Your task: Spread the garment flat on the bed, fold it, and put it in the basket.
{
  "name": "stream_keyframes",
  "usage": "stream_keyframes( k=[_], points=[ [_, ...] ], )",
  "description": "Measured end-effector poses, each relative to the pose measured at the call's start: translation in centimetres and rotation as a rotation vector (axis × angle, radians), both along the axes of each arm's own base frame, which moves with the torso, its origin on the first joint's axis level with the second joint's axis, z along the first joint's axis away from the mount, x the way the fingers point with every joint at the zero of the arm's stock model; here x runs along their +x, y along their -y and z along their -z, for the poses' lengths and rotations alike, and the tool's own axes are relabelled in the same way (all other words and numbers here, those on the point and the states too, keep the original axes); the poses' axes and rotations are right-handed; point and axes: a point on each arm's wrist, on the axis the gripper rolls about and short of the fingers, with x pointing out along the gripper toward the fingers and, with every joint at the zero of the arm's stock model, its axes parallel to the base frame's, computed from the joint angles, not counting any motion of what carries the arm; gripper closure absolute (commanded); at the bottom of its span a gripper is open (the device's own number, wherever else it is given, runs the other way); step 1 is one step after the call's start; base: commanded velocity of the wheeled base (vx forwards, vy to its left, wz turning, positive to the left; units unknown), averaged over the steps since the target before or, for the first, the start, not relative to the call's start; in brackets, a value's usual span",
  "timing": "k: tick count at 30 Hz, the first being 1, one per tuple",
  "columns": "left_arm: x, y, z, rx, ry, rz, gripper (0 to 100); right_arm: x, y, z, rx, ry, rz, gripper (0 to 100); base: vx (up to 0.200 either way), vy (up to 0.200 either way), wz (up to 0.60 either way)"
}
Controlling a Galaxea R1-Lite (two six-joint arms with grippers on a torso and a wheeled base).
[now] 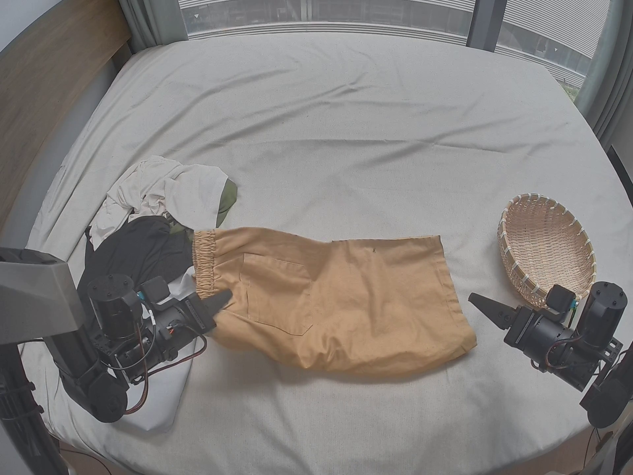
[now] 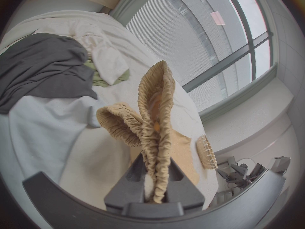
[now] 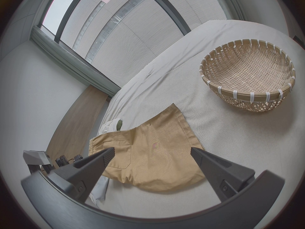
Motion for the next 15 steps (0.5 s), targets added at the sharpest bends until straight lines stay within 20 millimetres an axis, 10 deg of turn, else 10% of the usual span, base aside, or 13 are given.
stream_keyframes(
  k=[15],
  points=[
    [0.6, 6.6, -2.9, -0.044, 0.09, 0.185, 100, 0.0, 0.0, 0.0, 0.019, -0.007, -0.004, 0, 0.0, 0.0, 0.0]
  ],
)
